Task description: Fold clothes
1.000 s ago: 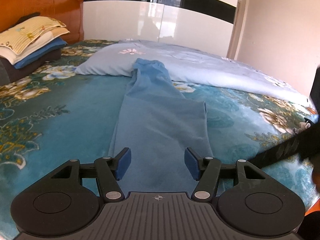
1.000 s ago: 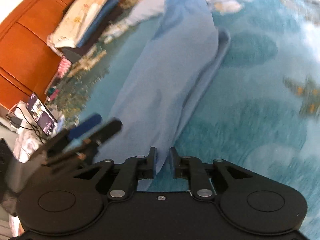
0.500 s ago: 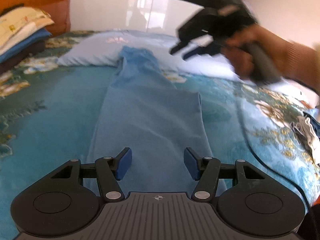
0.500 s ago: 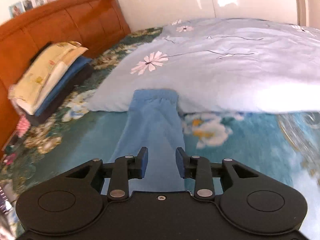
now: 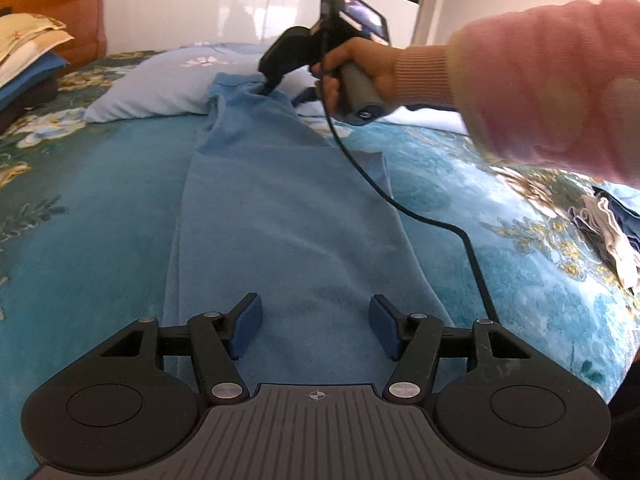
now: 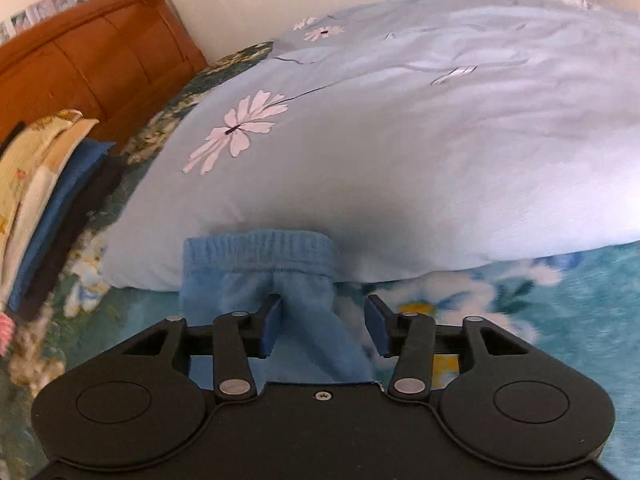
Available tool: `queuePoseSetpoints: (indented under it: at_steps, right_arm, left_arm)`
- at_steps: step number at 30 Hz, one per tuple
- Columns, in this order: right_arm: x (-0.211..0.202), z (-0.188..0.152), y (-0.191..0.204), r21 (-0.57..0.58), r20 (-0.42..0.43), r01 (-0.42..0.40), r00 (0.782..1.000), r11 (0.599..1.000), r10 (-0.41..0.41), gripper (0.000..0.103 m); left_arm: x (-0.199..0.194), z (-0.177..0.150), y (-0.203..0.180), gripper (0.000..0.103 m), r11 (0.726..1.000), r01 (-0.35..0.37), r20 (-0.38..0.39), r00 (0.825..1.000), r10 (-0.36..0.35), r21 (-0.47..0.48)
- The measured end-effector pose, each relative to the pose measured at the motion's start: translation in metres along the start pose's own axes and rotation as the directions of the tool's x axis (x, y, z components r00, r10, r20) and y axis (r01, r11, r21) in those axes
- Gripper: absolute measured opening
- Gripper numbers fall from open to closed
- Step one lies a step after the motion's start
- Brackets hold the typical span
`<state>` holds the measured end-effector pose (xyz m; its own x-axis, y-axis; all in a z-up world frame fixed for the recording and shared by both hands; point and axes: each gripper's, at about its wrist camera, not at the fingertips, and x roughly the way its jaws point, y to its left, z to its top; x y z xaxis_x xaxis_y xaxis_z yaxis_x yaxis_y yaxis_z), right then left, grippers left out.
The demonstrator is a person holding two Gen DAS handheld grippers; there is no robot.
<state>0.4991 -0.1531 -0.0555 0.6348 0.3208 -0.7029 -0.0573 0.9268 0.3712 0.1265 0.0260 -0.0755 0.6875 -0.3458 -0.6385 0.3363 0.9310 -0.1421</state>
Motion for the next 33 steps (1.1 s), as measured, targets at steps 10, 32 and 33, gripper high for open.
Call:
queuePoseSetpoints:
  at_steps: [10,32,33]
  right_arm:
    - [0.005,0.015,0.017,-0.055,0.096,0.107,0.990,0.993,-0.102,0.006]
    - [0.020,0.013,-0.017,0.116,0.000,-0.169,0.985,0.979,0.170,0.050]
    - [0.021,0.012,-0.018,0.121,-0.001,-0.176,0.984,0.977,0.178,0.051]
  left_arm:
    - [-0.001,-0.003,-0.001,0.057,1.000,0.005,0.006,1.000,-0.005,0.019]
    - [-0.026,0.008,0.040,0.040,0.979,-0.111,-0.168,0.982,0.082,-0.169]
    - [-0.026,0.008,0.038,0.033,0.979,-0.106,-0.172,0.982,0.076,-0.172]
